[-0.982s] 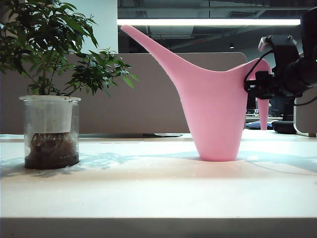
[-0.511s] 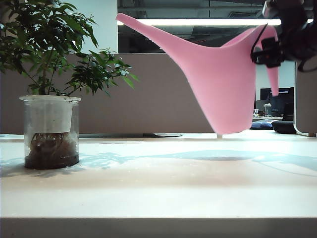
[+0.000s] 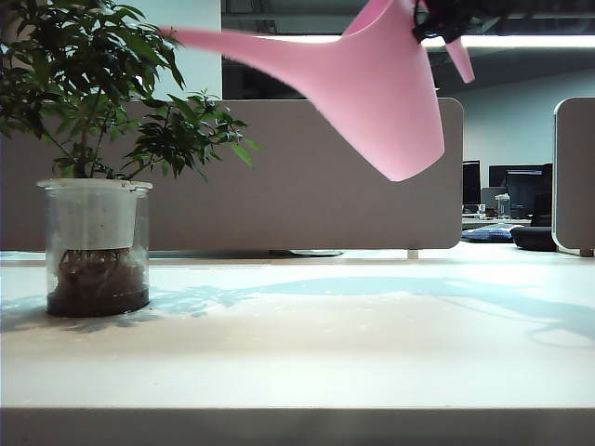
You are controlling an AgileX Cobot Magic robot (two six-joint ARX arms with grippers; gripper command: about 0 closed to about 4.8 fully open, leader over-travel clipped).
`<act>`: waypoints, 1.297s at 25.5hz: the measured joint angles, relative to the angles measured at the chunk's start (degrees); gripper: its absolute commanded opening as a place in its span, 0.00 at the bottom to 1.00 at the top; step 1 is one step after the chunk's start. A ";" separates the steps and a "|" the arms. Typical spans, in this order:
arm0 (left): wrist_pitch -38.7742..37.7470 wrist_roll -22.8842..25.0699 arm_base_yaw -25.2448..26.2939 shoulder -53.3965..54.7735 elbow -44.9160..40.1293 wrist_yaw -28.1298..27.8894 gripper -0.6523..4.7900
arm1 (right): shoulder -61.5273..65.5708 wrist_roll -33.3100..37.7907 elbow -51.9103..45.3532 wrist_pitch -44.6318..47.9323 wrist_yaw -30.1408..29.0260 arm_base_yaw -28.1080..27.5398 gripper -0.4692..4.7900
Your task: Pick up the watering can from the table, water the potted plant, and put the can back.
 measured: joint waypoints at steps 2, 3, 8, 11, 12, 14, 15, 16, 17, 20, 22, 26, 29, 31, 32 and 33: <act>0.02 0.00 0.00 -0.02 0.00 0.00 0.11 | 0.26 -2.47 1.05 -0.52 1.53 1.09 0.38; -0.02 0.00 0.02 -0.04 0.00 0.00 0.11 | 0.31 -3.54 1.46 -0.50 1.90 1.49 0.38; -0.57 0.00 0.00 -0.07 0.00 0.00 0.11 | 0.33 -13.64 1.49 0.81 2.32 4.50 0.37; -0.66 0.00 0.00 -0.07 0.00 0.28 0.11 | 0.37 -15.69 1.49 2.36 2.21 5.84 0.37; -0.66 0.00 0.00 -0.07 0.00 0.31 0.11 | 0.37 -15.82 1.49 3.10 2.12 5.88 0.37; -0.66 0.00 0.00 -0.09 0.00 0.33 0.11 | 0.37 -16.04 1.53 4.81 2.01 6.08 0.37; -0.66 0.00 0.00 -0.11 0.00 0.39 0.11 | 0.37 -16.72 2.12 5.22 2.10 6.56 0.37; -0.81 0.00 0.00 -0.11 0.00 0.50 0.11 | 0.33 -18.75 2.10 6.08 2.36 6.86 0.37; -1.01 0.00 0.00 -0.13 0.00 0.50 0.11 | 0.33 -19.98 2.12 6.12 2.32 7.02 0.37; -1.46 0.00 -0.11 -0.13 0.00 0.50 0.11 | 0.37 -22.62 2.05 5.95 2.36 8.04 0.37; -1.95 0.00 -0.11 -0.15 0.00 0.52 0.11 | 0.37 -23.41 2.05 6.05 2.34 8.61 0.37; -2.16 0.00 -0.11 -0.31 0.00 0.52 0.11 | 0.37 -24.72 2.05 6.27 2.27 8.87 0.36; -2.19 0.00 -0.11 -0.44 0.00 0.52 0.11 | 0.37 -25.33 2.05 7.32 2.47 9.35 0.36; -2.23 0.00 -0.11 -0.42 0.00 0.50 0.11 | 0.37 -27.32 2.08 8.52 2.49 10.21 0.36; -2.23 0.00 -0.11 -0.42 0.00 0.52 0.11 | 0.37 -27.58 2.08 8.59 2.47 10.53 0.36; -2.23 0.00 -0.11 -0.42 0.00 0.61 0.11 | 0.37 -27.67 2.08 8.55 2.43 10.80 0.36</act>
